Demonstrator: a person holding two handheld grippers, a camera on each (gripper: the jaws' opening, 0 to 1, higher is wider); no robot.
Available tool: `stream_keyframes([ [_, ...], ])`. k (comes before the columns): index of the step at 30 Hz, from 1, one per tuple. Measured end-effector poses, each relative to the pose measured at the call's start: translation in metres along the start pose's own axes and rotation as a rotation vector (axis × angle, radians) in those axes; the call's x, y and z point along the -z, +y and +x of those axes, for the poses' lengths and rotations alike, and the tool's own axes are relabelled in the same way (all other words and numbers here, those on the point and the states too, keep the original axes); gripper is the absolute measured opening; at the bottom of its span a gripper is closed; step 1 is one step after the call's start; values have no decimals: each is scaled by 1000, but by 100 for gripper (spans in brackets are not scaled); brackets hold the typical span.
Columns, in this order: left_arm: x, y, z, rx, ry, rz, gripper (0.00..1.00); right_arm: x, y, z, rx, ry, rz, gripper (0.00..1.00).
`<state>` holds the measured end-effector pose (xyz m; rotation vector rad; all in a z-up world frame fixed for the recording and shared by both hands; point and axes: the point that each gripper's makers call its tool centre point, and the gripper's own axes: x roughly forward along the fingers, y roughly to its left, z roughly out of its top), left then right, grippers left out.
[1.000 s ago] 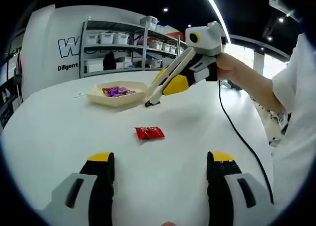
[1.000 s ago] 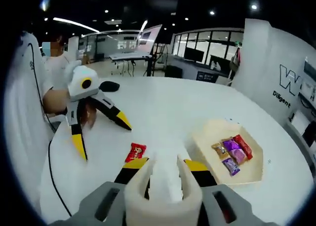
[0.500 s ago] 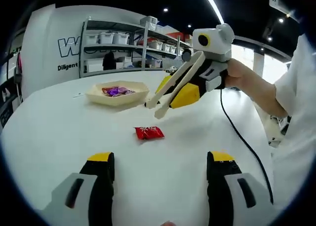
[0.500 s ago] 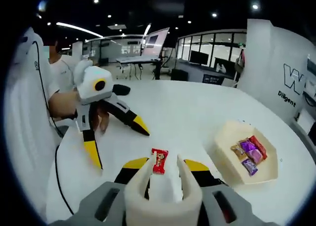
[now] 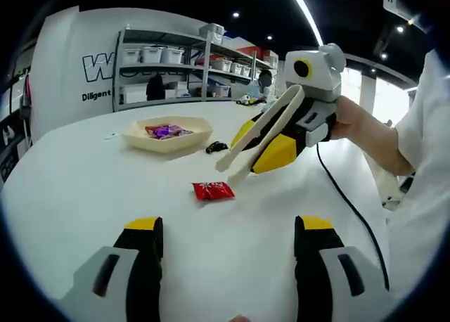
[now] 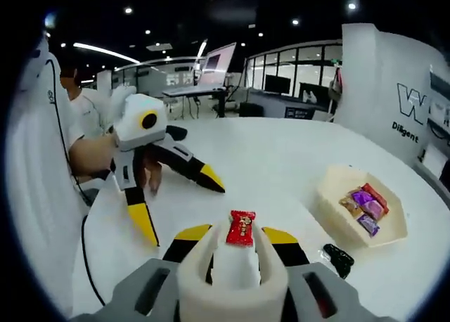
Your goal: Place the target food into the container with the food tongs after gripping and lifting it, then release it inside without dropping or visibly crushing the food.
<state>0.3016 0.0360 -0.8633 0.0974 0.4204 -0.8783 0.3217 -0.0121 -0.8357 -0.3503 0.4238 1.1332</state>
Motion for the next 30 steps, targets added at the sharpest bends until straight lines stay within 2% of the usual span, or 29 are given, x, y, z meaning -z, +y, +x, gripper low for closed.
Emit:
stream_keyframes([
  [13, -1, 0, 0, 0, 0, 3, 74, 1, -4, 4, 17, 13, 4, 19],
  [30, 2, 2, -2, -6, -1, -2, 74, 10, -8, 18, 4, 83, 7, 19],
])
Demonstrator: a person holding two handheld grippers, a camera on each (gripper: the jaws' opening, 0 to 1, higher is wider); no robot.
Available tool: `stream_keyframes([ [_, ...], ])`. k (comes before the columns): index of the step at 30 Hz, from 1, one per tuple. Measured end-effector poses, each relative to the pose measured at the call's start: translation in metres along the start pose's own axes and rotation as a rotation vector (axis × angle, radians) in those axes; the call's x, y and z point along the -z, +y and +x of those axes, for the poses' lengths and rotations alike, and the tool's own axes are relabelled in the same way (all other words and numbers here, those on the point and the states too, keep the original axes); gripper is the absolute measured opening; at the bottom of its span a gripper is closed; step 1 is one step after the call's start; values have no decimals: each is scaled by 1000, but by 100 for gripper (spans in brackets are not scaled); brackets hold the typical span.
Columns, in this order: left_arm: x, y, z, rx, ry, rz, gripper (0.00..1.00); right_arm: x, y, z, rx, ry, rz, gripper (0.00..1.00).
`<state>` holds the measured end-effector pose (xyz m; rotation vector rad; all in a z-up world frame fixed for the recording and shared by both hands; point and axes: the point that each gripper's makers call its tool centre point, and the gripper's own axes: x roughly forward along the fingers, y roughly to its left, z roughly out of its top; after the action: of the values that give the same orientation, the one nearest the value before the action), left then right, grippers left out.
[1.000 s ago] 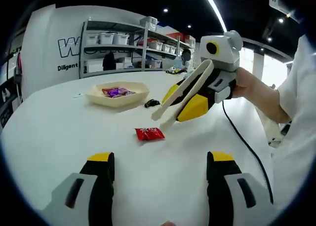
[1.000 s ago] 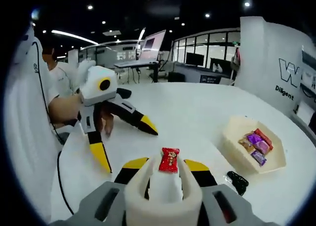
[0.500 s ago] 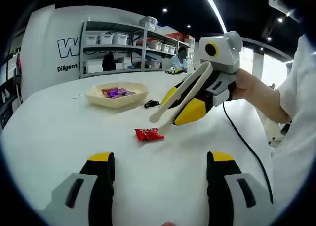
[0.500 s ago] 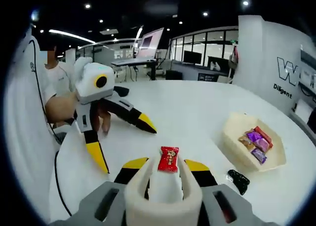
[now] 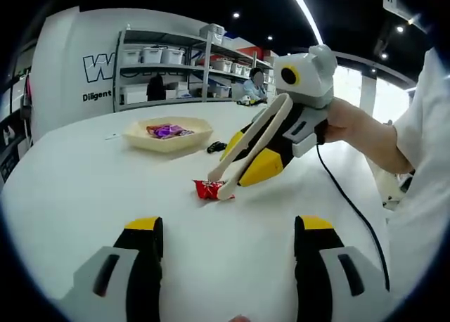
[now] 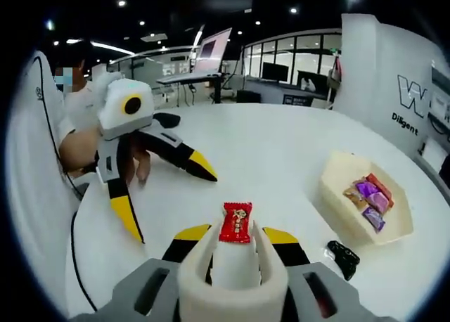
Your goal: Place the target food into the container with the food tongs after gripping and lifting it, then release it inside without dropping or visibly crushing the food.
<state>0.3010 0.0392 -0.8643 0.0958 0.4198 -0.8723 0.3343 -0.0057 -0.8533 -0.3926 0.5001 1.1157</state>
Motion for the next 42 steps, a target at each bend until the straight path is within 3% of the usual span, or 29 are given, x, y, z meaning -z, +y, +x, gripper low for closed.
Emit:
stream_keyframes([
  [26, 0, 1, -1, 0, -4, -1, 74, -1, 4, 2, -39, 38, -66, 16],
  [34, 0, 1, -2, -1, -3, 1, 74, -2, 1, -5, -42, 58, -99, 15],
  [42, 1, 2, -1, -2, -2, 2, 74, -15, -14, -21, -25, 60, -138, 15],
])
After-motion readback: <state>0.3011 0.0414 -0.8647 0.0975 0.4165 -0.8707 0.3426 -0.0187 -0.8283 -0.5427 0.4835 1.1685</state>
